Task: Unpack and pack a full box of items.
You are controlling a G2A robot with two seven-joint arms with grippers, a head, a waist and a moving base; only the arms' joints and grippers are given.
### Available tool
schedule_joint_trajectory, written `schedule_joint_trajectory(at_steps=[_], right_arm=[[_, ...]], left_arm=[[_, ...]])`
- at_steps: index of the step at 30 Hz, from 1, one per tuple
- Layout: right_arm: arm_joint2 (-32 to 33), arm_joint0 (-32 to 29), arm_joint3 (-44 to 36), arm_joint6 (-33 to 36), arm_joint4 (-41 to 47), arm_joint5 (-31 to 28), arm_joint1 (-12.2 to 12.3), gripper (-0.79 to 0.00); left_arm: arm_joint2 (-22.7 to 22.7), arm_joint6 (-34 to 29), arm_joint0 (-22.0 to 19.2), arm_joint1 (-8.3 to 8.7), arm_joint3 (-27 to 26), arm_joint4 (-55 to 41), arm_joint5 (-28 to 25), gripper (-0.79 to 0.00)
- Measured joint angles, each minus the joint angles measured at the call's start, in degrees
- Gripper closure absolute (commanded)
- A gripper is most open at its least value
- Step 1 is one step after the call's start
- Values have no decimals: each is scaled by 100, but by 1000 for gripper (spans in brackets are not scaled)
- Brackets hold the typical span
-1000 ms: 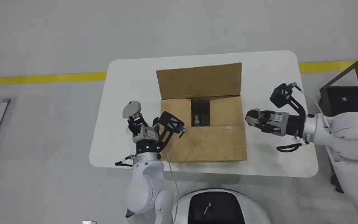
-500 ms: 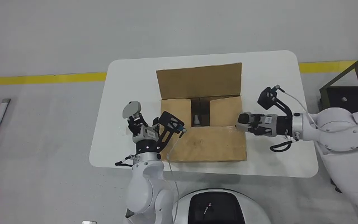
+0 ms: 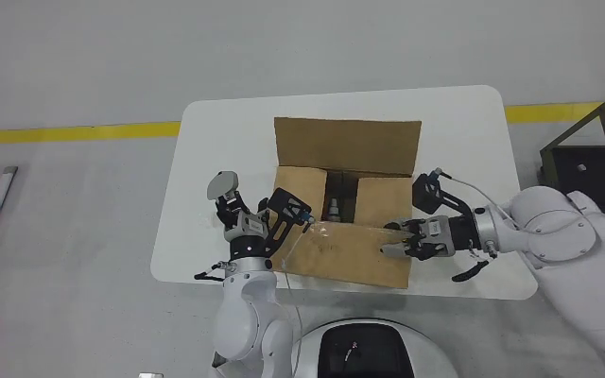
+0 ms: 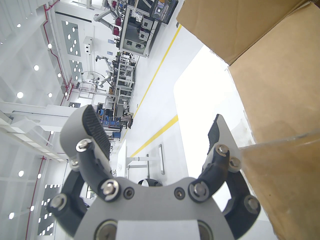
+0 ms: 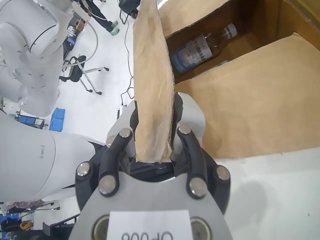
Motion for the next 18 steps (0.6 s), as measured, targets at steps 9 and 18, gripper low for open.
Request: schedule_joint_trajectory(at_steps=[9,18], right_arm=[[38,203,-9,-284,-344,-283,199,0],[497,50,-826,-998,-1815,-996,363,0]], left_arm=[[-54,7,40,0,-101,-278,84,-785],[-49,-551,-236,-53,-684,-1351,-526,-785]])
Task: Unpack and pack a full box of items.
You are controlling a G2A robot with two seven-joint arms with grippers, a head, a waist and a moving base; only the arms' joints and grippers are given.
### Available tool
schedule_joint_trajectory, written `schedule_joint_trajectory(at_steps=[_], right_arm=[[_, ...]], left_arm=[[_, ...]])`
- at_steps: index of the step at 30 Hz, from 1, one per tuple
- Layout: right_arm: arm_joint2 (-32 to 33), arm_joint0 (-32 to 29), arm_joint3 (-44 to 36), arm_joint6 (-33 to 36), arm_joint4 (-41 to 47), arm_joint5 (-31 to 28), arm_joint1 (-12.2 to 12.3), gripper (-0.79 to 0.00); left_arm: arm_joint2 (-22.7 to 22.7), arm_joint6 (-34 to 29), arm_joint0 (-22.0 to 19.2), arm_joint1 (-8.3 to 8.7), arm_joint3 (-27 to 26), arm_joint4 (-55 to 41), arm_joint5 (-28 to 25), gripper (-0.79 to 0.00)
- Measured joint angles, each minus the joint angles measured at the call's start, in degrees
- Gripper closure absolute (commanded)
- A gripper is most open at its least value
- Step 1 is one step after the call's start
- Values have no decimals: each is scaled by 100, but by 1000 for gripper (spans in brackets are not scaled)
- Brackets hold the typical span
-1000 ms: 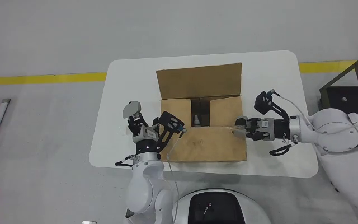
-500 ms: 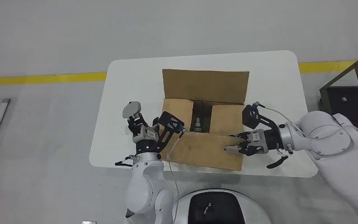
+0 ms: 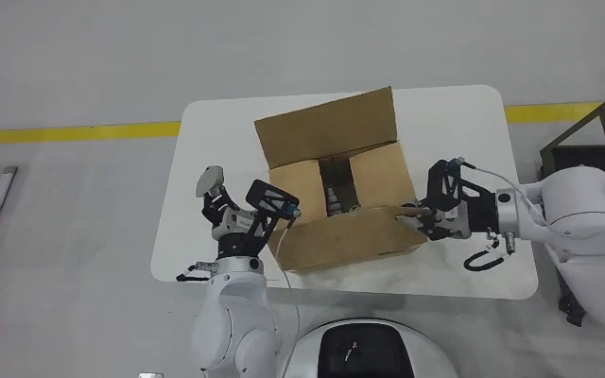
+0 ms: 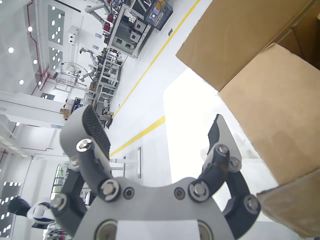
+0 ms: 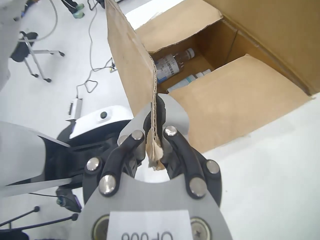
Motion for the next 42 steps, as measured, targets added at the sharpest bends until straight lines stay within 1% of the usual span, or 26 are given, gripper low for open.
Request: schedule_joint_trajectory(at_steps=[5,10,11,12,13,14,16,22,27,29,31,32,33,35,36,38,42], right_arm=[[206,-481,-540,-554,-978,-364,45,0],[352,-937,-824,-1007,-1512,-513,75,0],[395,-1026,-862,-1104,-1567,-560,84,-114],[430,-1086,-885,-1170,-1597,-583,91,-188],[463,-1142,-902,-1233,-1608,-603,97,-228],[507,-1206,-922,-1307,-1605,-634,107,-240],[565,-1284,-942,-1396,-1542,-700,123,-314],[711,-1423,-938,-1474,-1061,-996,197,-360],[743,-1436,-787,-1395,-346,-1367,285,-385],[778,-1423,-656,-1469,48,-1426,320,-360],[873,-1393,-466,-1618,473,-1353,346,-308],[941,-1370,-327,-1720,763,-1272,361,-299],[991,-1350,-225,-1771,952,-1196,372,-212],[1058,-1298,-67,-1775,1256,-1002,396,-86],[1062,-1280,-34,-1767,1346,-904,404,-3],[1022,-1248,18,-1773,1523,-680,413,0],[804,-1149,85,-1756,1526,-190,406,0]], left_arm=[[91,-360,-277,-20,-82,-287,-471,-785],[233,-644,-445,-25,6,-393,-1029,-785],[270,-714,-470,-29,20,-468,-1178,-785],[295,-762,-486,-31,26,-522,-1275,-785],[318,-807,-498,-33,32,-566,-1364,-785],[350,-860,-508,-35,33,-623,-1473,-785],[407,-922,-521,-32,16,-638,-1650,-785],[519,-950,-521,-4,-30,-608,-2080,-785],[578,-870,-469,34,-71,-586,-2456,-785],[606,-801,-416,55,-102,-562,-2561,-785],[634,-731,-354,75,-148,-532,-2663,-785],[649,-686,-307,90,-189,-509,-2724,-785],[656,-651,-265,100,-221,-504,-2767,-785],[668,-545,-164,126,-300,-536,-2909,-785],[674,-482,-149,143,-313,-501,-2993,-785],[682,-300,-134,193,-315,-326,-3160,-785],[613,-37,-21,263,-312,-154,-3136,-785]])
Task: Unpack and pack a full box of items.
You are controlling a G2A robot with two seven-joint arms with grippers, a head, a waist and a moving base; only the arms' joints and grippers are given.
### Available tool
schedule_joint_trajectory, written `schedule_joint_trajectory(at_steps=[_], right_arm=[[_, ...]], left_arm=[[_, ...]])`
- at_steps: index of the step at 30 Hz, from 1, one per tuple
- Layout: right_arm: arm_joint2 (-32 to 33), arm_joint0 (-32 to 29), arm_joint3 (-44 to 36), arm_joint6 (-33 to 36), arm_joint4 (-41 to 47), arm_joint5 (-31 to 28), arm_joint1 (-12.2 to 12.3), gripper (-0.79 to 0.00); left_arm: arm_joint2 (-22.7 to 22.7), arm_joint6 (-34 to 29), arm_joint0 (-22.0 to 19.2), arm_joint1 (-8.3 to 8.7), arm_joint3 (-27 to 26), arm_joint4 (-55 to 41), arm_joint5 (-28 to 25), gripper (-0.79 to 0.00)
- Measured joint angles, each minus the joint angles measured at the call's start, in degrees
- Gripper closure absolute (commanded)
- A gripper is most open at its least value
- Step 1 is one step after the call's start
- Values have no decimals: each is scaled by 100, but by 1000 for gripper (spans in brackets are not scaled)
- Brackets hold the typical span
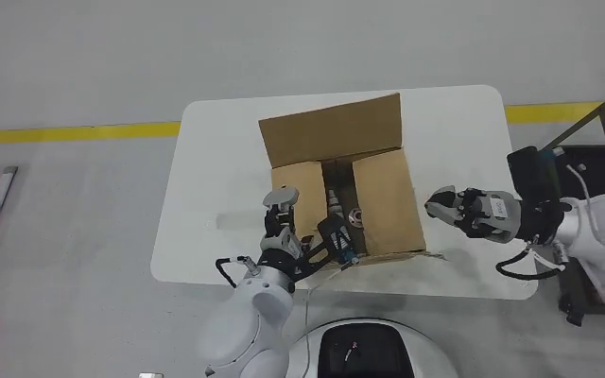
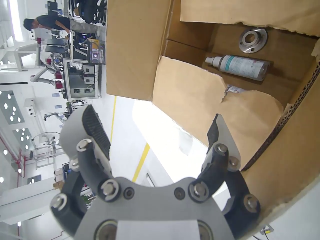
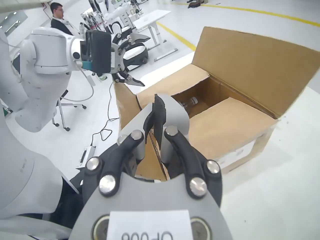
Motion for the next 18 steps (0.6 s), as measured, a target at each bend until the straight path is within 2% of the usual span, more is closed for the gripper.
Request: schedule_joint_trajectory(at_steps=[5,14,18], right_arm=[[-684,191,-8,319,-188,331,-37,0],[-1725,676,359,1297,-93,-216,-64,0],[-1939,777,446,1350,-312,-220,-58,0]], left_arm=[[-58,213,82,53,0,26,116,-785],[-301,263,79,96,0,-81,486,-785],[-351,240,59,104,0,-70,569,-785]])
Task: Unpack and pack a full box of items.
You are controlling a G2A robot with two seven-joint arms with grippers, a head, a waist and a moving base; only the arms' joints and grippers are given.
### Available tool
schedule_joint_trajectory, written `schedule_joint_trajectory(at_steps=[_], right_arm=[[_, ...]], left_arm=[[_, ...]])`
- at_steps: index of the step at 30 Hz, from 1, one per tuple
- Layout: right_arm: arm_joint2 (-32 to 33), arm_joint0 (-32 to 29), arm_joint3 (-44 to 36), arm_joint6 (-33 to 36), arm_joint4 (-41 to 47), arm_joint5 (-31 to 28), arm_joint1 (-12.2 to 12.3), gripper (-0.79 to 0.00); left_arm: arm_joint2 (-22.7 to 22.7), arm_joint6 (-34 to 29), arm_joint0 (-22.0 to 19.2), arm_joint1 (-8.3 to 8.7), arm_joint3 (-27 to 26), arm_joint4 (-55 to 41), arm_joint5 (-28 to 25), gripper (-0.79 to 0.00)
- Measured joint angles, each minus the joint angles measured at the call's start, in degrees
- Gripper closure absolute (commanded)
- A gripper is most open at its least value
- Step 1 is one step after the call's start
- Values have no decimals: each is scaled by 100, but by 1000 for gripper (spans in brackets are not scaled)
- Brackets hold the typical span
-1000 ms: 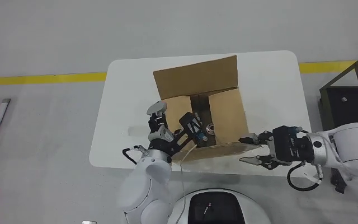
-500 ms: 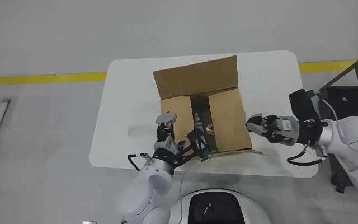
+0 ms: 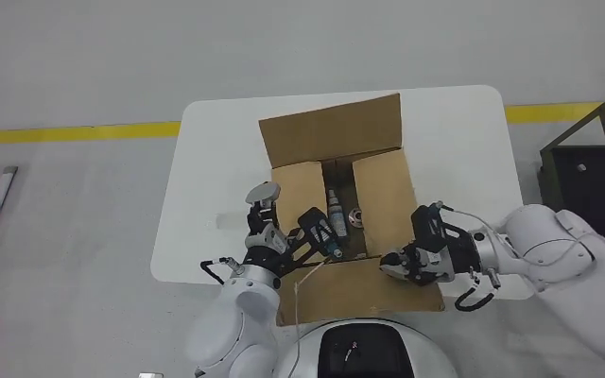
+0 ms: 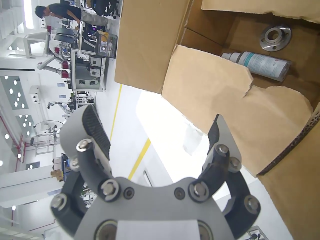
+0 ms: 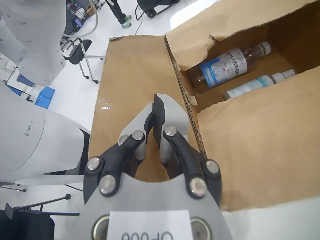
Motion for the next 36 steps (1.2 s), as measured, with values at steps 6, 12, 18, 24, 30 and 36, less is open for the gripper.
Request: schedule_joint_trajectory(at_steps=[6,12,18,24,30,36], right_arm=[[-145,86,65,-194,-472,73,-9,0],[784,-118,154,-1500,-644,521,40,0],[1932,-893,323,-2282,-1104,1645,121,0],[1516,-1102,518,-2141,-1287,1816,75,0],[786,-949,533,-2098,-1457,1638,-19,0],[441,-849,461,-1998,-1530,1454,-65,0]], left_arm=[[3,2,1,0,0,0,-5,-785],[3,2,1,0,0,0,-5,-785],[3,2,1,0,0,0,-5,-785],[3,2,1,0,0,0,-5,-785],[3,2,1,0,0,0,-5,-785],[3,2,1,0,0,0,-5,-785]])
